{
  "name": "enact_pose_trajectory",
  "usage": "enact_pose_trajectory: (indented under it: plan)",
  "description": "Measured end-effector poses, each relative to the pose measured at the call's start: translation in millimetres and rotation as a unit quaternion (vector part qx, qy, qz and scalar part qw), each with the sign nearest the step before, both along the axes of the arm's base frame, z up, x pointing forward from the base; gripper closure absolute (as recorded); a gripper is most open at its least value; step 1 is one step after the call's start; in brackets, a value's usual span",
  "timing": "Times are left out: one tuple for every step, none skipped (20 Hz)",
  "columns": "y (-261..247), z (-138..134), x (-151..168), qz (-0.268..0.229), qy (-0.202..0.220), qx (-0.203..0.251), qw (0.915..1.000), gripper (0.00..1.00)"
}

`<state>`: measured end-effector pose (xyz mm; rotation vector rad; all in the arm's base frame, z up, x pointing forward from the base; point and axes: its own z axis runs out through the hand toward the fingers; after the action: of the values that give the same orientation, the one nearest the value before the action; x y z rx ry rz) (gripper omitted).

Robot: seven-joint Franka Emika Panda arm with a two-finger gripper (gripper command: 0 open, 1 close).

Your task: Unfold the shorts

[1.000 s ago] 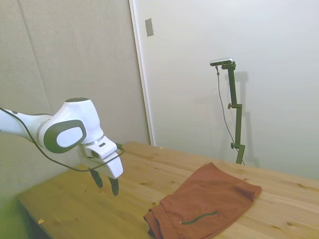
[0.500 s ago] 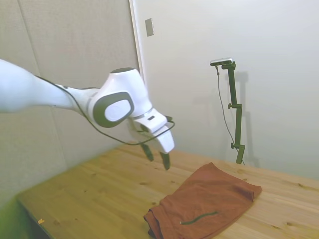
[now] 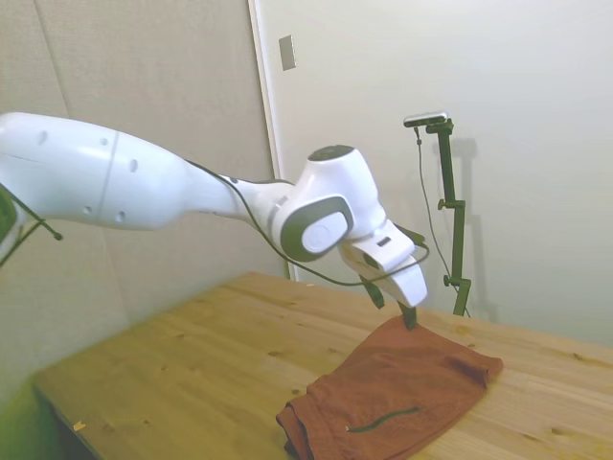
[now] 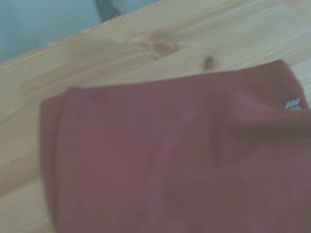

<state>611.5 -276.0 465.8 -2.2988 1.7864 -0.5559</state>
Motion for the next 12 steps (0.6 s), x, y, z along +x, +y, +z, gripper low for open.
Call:
enact_pose_trajectory:
  plan:
    - [-11.6, -10.2, 5.2, -0.011, -0.003, 0.003, 0.9999, 0.00]
    - [-20.8, -18.4, 10.5, -0.019, -0.004, 0.004, 0.9998, 0.00]
    - [-29.3, -25.4, 15.7, -0.027, -0.006, 0.007, 0.9996, 0.00]
    - [-38.7, -31.0, 20.1, -0.037, -0.007, 0.008, 0.9992, 0.00]
    - [-48.5, -35.8, 24.0, -0.048, -0.008, 0.008, 0.9988, 0.00]
    - [-58.1, -39.8, 27.1, -0.060, -0.010, 0.008, 0.9981, 0.00]
    - [-68.5, -44.1, 29.3, -0.073, -0.011, 0.008, 0.9973, 0.00]
    - [-78.5, -48.6, 30.7, -0.086, -0.012, 0.008, 0.9962, 0.00]
    - [-87.0, -53.5, 31.9, -0.098, -0.011, 0.009, 0.9951, 0.00]
    - [-93.9, -58.4, 33.4, -0.107, -0.011, 0.009, 0.9941, 0.00]
    - [-99.6, -63.5, 35.3, -0.114, -0.011, 0.009, 0.9934, 0.00]
    - [-102.8, -69.2, 37.9, -0.118, -0.010, 0.010, 0.9929, 0.00]
